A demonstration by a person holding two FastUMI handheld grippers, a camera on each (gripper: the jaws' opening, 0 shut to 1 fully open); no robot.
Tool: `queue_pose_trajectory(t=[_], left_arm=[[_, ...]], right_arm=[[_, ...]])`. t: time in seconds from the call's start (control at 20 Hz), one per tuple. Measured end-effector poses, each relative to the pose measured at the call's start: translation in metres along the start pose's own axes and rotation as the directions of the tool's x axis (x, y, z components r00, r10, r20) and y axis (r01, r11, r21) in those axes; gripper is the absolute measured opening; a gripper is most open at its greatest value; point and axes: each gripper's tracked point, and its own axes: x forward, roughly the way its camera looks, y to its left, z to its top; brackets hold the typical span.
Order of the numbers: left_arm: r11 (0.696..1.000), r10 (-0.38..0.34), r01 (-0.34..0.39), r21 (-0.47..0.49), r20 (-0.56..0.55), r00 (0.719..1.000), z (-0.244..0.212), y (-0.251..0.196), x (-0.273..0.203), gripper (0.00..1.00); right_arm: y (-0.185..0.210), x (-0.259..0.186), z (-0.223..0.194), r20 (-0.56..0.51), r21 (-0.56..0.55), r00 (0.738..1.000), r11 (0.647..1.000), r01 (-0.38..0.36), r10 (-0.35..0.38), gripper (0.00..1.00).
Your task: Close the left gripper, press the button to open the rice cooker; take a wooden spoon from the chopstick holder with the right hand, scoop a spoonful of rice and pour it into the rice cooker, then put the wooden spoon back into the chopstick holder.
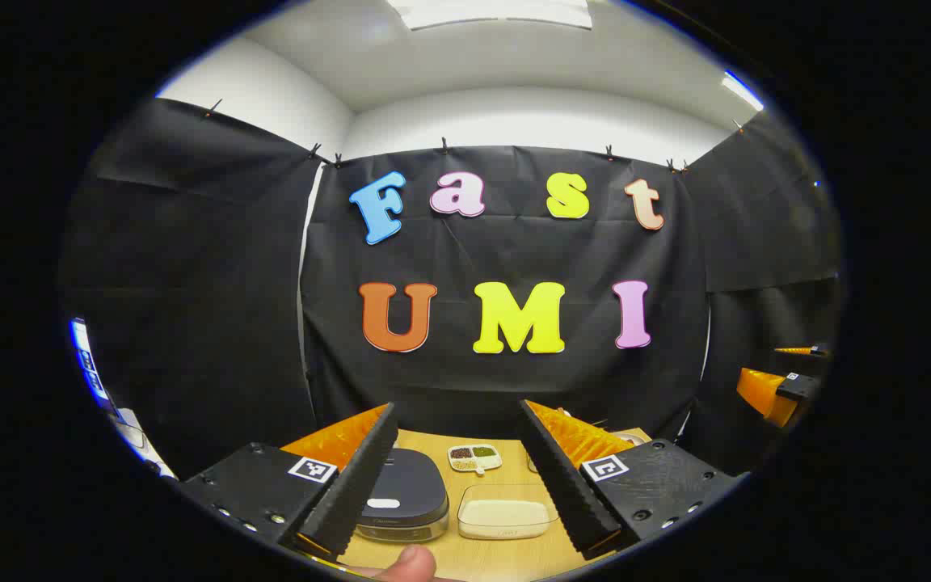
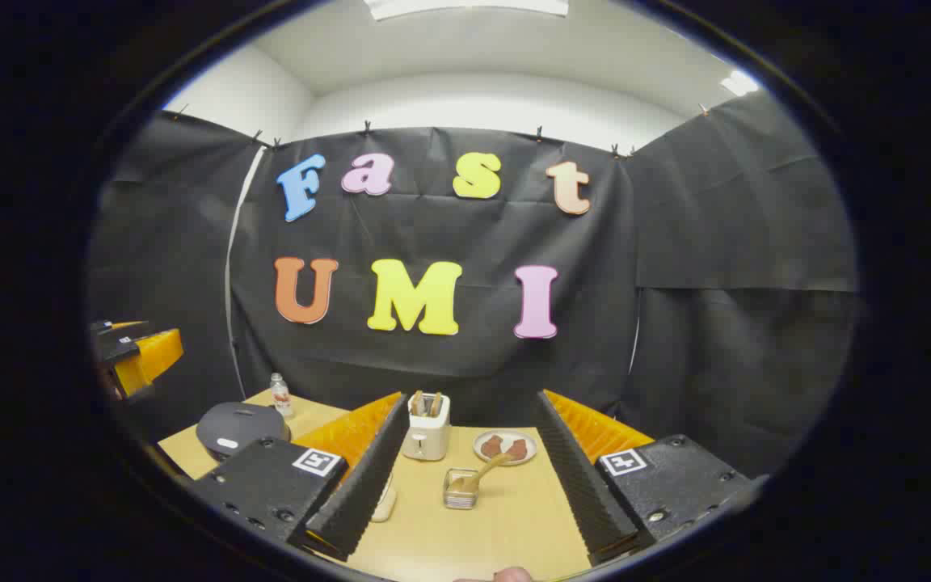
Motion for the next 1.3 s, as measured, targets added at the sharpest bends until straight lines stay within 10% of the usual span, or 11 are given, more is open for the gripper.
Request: queue_pose_trajectory(t=[1.15,1.2,1.3], left_arm=[[0.998,0.006,-0.002,0.062,-0.062,0.998,-0.012,0.008,0.009,0.94],[0.997,0.021,-0.018,0.069,-0.053,0.998,-0.010,0.012,0.013,0.91],[0.995,0.064,-0.060,0.085,-0.051,0.997,-0.008,0.024,0.017,0.32]], right_arm=[[-0.004,0.007,0.000,-0.004,-0.014,1.000,1.000,0.025,-0.025,1.00],[-0.004,0.008,0.000,-0.004,-0.018,1.000,0.999,0.028,-0.028,0.97],[-0.005,0.010,-0.001,-0.010,-0.027,0.999,0.999,0.035,-0.036,0.97]])
